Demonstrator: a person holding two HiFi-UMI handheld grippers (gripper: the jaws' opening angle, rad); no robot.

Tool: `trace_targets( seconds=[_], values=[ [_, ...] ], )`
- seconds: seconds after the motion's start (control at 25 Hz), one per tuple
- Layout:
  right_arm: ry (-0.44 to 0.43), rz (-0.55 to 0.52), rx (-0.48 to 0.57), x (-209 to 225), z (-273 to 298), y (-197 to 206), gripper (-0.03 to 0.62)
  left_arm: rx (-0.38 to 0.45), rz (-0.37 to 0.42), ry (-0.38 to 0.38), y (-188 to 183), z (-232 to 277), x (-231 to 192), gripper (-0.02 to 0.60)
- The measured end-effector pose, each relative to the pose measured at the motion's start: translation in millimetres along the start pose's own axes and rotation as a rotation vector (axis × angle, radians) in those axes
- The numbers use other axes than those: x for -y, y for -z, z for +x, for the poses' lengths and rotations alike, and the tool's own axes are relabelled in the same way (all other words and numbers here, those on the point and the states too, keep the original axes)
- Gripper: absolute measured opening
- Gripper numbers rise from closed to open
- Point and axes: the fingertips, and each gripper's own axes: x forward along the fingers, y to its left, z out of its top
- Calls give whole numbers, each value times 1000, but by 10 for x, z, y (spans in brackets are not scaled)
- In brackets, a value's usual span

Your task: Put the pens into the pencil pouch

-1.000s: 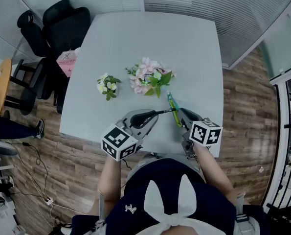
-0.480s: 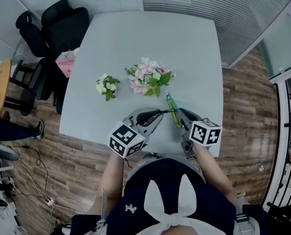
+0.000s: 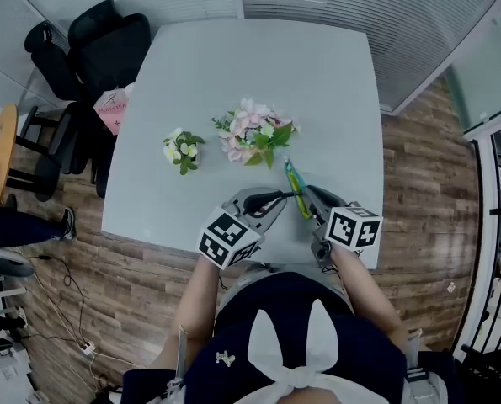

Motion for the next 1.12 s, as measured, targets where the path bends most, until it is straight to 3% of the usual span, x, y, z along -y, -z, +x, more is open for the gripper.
trace_targets(
  seconds=[0.68,1.12],
  values=[
    [-11,14,0,25,4,-13,43,-100,-19,-13,384,137,-84,55],
    [-12,21,-11,18,23,-2,43,-103,-35,7,400,204,-76,55]
  ],
)
